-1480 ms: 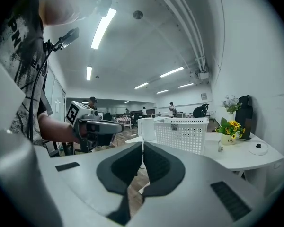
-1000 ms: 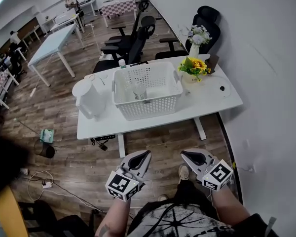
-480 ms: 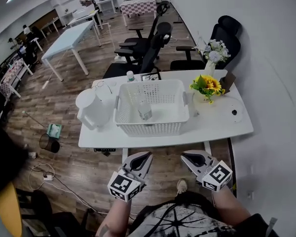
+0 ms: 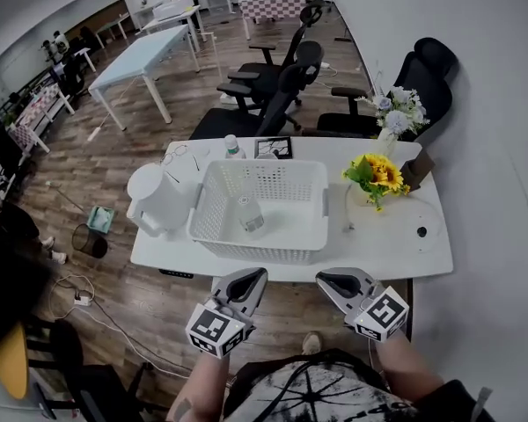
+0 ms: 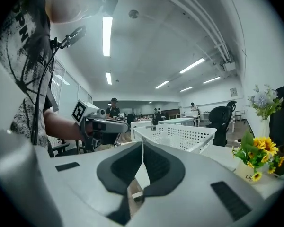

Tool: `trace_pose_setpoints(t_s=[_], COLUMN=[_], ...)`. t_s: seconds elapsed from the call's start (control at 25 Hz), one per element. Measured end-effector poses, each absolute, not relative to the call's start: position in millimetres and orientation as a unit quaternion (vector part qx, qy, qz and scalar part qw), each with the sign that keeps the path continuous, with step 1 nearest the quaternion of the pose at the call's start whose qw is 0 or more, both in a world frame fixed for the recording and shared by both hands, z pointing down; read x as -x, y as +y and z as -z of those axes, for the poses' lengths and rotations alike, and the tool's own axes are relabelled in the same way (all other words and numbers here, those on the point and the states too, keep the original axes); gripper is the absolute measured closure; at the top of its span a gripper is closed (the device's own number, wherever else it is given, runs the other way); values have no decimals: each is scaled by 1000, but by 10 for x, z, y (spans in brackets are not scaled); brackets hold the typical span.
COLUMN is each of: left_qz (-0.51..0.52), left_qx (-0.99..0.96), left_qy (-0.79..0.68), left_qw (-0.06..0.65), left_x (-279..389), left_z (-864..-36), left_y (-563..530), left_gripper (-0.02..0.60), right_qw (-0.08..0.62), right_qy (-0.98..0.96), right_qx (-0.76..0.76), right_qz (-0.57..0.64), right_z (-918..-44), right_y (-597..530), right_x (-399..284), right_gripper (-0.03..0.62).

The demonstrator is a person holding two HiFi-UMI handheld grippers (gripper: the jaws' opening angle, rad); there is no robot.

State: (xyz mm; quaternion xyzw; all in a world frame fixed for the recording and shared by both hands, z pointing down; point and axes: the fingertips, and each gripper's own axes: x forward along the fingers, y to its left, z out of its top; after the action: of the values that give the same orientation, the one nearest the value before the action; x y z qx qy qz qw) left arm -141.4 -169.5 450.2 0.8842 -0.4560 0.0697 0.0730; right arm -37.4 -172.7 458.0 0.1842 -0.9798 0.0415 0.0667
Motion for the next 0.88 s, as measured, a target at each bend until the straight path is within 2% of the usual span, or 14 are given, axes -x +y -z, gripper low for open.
trace_pose_setpoints(t_s=[0.52,0.88], left_qz=[-77,-95], left_qx=[-860,-864], left_qy=[-500,-492], left_qw=[61,46], left_x=[1334,1647], left_z=[-4459,-4356], left_y=[-2158,-2335], left_gripper=[571,571], right_qw=[50,41], right_qy=[-986,-981], right_qx=[-158,-185], right_qz=[-35,-42], right_z=[-4545,-4466], right_y=[-2304,-2458], right_x=[105,216], right_gripper=[571,571])
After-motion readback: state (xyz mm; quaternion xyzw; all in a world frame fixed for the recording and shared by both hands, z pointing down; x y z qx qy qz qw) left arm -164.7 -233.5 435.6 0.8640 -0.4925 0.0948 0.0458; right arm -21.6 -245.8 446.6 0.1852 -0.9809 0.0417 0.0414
